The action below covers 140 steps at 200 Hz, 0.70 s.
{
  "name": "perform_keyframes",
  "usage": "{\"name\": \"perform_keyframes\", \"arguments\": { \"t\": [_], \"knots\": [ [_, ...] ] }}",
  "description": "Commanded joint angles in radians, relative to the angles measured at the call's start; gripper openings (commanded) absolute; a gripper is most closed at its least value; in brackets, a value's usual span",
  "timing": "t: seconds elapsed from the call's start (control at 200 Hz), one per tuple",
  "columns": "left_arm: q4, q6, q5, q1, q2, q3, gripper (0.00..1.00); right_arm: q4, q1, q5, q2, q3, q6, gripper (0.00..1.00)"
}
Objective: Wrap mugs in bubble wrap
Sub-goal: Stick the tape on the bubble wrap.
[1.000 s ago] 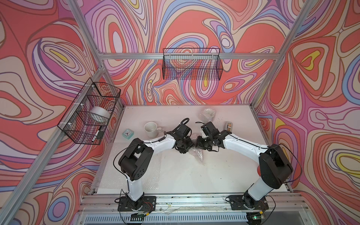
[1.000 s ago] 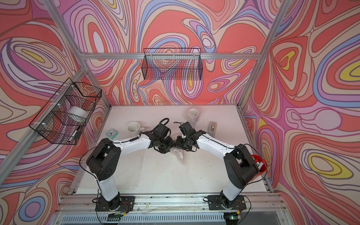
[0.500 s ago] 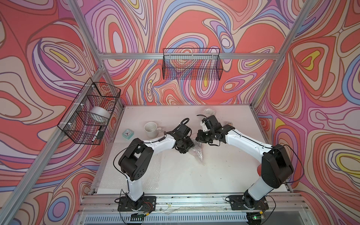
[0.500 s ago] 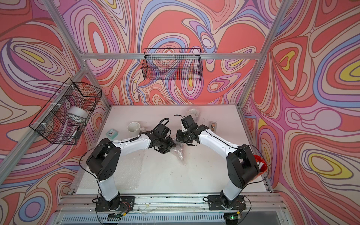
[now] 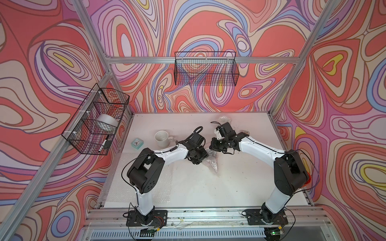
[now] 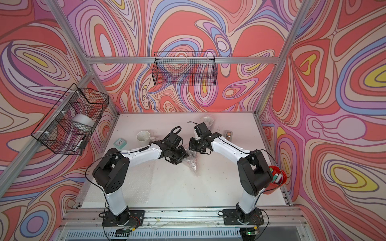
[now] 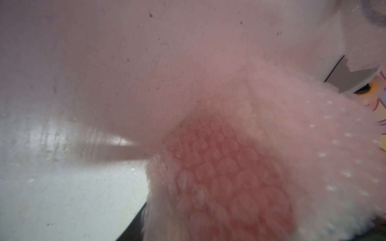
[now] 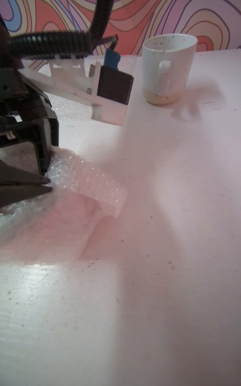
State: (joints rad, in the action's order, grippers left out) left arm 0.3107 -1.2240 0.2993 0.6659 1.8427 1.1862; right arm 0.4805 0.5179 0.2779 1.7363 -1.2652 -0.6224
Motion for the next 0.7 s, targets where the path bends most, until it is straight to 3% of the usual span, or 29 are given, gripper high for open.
{"name": "perform_keyframes", "arguments": {
  "t": [0.0,0.696],
  "knots": [
    [0.053,0.005,-0.012,-0.006,0.01,-0.017,0.51,-0.038,-0.008,-0.005,0.017,-0.025,-0.005,0.0],
    [0.058,0.006,-0.011,-0.006,0.012,-0.013,0.51,-0.04,-0.013,-0.105,0.1,0.026,-0.011,0.0]
  ]
}}
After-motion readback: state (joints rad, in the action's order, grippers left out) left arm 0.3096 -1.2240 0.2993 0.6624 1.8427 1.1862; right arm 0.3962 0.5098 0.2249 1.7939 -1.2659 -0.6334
